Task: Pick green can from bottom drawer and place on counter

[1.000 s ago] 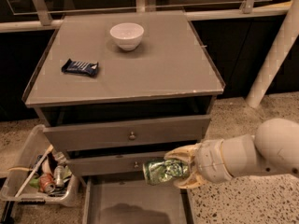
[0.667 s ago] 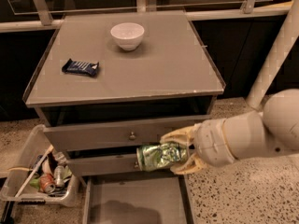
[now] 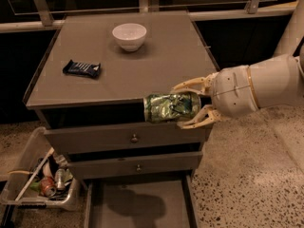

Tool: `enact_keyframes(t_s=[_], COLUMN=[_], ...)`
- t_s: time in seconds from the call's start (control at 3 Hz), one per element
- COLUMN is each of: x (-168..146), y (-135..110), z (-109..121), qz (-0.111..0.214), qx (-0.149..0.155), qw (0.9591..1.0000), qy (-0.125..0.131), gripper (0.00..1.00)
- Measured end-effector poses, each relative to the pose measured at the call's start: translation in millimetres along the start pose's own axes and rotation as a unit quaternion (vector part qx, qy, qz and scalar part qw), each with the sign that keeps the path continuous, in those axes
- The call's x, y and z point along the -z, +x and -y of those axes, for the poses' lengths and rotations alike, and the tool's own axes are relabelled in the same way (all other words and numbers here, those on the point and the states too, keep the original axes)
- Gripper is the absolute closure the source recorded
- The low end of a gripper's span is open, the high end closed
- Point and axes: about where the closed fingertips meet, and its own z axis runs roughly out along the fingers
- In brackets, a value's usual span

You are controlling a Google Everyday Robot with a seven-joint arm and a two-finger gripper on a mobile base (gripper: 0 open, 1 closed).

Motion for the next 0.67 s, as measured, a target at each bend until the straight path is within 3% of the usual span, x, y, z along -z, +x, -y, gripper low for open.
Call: enact_keyframes(t_s=[0.33, 0.67], x=[0.0, -3.8], y=[0.0, 13.8], z=[0.0, 11.6], qz=[0.0, -0.001], qx=[0.0, -0.02], qw=[1.0, 0.9998], qy=[0.0, 0.007], gripper=[1.0, 1.0])
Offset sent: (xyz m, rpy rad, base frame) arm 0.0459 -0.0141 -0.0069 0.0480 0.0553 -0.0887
